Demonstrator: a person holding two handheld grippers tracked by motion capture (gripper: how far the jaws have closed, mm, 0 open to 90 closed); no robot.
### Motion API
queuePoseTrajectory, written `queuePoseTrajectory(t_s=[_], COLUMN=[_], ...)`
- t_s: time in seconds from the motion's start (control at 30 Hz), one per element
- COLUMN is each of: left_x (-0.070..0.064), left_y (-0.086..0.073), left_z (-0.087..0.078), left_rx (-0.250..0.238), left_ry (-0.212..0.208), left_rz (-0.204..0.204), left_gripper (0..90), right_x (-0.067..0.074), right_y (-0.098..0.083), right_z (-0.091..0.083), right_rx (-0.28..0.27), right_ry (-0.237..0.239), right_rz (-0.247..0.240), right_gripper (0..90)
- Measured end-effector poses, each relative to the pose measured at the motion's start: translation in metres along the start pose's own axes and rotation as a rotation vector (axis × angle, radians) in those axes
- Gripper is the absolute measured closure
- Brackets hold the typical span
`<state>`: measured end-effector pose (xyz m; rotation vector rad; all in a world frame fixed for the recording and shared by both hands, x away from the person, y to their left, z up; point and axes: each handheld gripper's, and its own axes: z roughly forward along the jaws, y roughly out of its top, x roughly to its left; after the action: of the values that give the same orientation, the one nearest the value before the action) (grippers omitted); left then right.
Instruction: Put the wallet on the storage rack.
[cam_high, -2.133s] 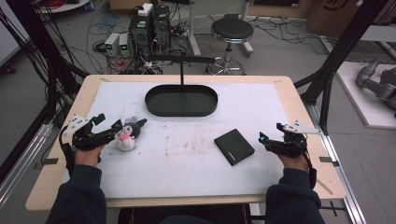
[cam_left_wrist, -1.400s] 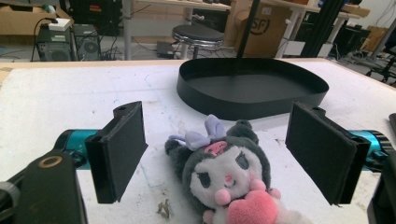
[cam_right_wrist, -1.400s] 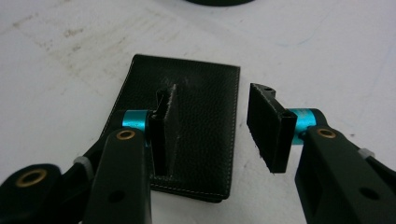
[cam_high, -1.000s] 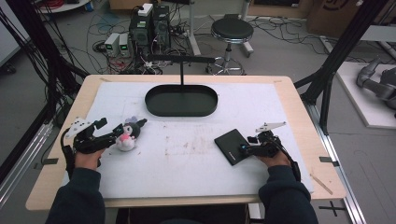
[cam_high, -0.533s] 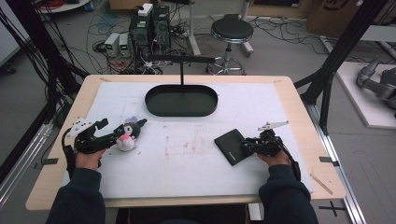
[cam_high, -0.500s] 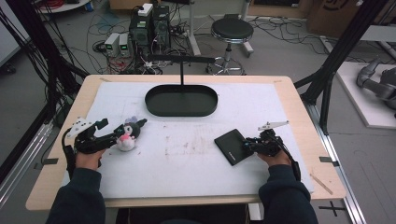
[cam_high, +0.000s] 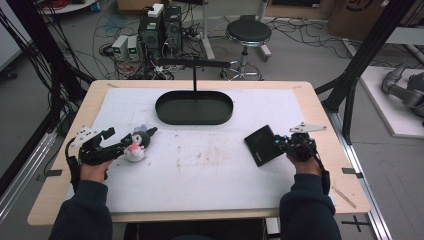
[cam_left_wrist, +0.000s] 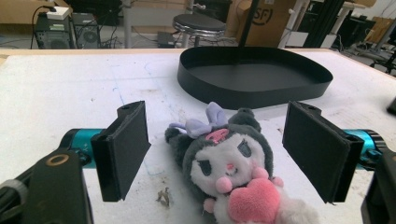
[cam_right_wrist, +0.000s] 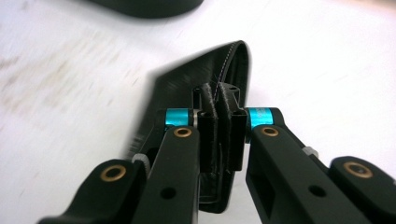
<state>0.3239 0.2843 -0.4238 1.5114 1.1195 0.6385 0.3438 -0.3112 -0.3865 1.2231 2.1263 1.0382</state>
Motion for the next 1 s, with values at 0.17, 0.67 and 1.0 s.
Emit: queuePoseTrajectory(t_s=[0.17, 0.67, 1.0], left_x=[0.001, 0.001, 0.001], left_y=[0.000, 0.000, 0.000], left_z=[0.000, 0.001, 0.000], left_rx=[0.001, 0.000, -0.001], left_ry=[0.006, 0.003, 0.007], left_rz=[-0.003, -0.002, -0.007], left_gripper=[22.5, 22.4, 22.5], right_x=[-0.006, 0.014, 0.030], right_y=[0.003, 0.008, 0.012], right_z=[-0.018, -0.010, -0.006], right_rx=[-0.096, -0.082, -0.088], right_ry=[-0.035, 0.079, 0.191], right_rz=[0.023, -0.029, -0.038], right_gripper=[89.3, 89.3, 89.2])
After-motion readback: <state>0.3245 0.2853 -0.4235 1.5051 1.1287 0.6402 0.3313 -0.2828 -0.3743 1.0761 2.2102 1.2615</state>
